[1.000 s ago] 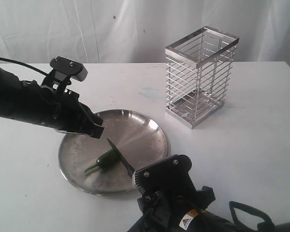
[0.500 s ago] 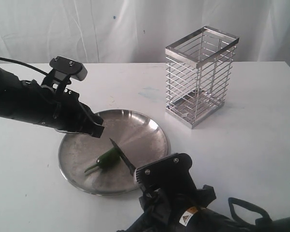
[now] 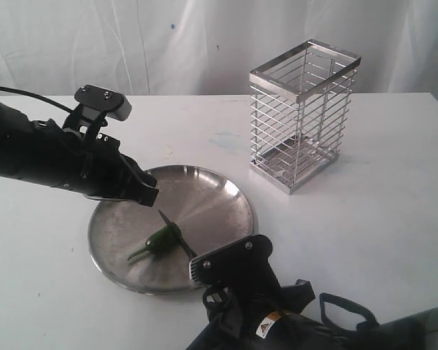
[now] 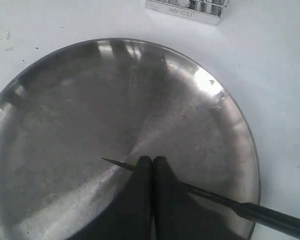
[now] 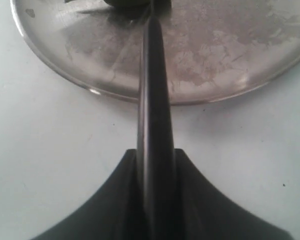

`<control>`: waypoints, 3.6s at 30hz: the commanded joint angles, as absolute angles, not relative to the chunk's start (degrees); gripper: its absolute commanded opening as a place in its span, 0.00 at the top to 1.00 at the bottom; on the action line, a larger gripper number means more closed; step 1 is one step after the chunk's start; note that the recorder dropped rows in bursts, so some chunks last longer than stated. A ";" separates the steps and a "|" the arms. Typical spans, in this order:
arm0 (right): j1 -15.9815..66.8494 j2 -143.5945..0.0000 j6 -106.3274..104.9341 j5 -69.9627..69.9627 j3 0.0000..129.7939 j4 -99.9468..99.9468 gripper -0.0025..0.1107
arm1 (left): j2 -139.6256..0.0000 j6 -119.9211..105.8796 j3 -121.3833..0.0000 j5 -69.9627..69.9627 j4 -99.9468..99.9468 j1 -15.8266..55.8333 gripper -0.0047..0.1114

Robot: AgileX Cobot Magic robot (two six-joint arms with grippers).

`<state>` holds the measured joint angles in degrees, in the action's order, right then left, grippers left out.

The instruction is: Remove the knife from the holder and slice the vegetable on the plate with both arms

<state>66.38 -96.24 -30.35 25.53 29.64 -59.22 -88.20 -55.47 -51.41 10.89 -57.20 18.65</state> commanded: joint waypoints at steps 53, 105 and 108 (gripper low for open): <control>66.09 -96.19 -30.92 28.34 30.11 -61.10 0.98 | -100.41 -64.28 -55.02 11.01 -67.51 21.48 0.96; 66.21 -95.45 -33.24 28.66 30.11 -59.53 0.98 | -101.04 -64.53 -55.02 10.16 -67.40 21.48 0.96; 66.21 -95.45 -33.24 28.66 30.11 -59.53 0.98 | -101.65 -64.53 -55.02 10.16 -67.40 21.48 0.96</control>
<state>66.38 -95.49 -32.55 27.78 29.86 -59.70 -101.10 -64.32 -54.81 9.65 -66.57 21.31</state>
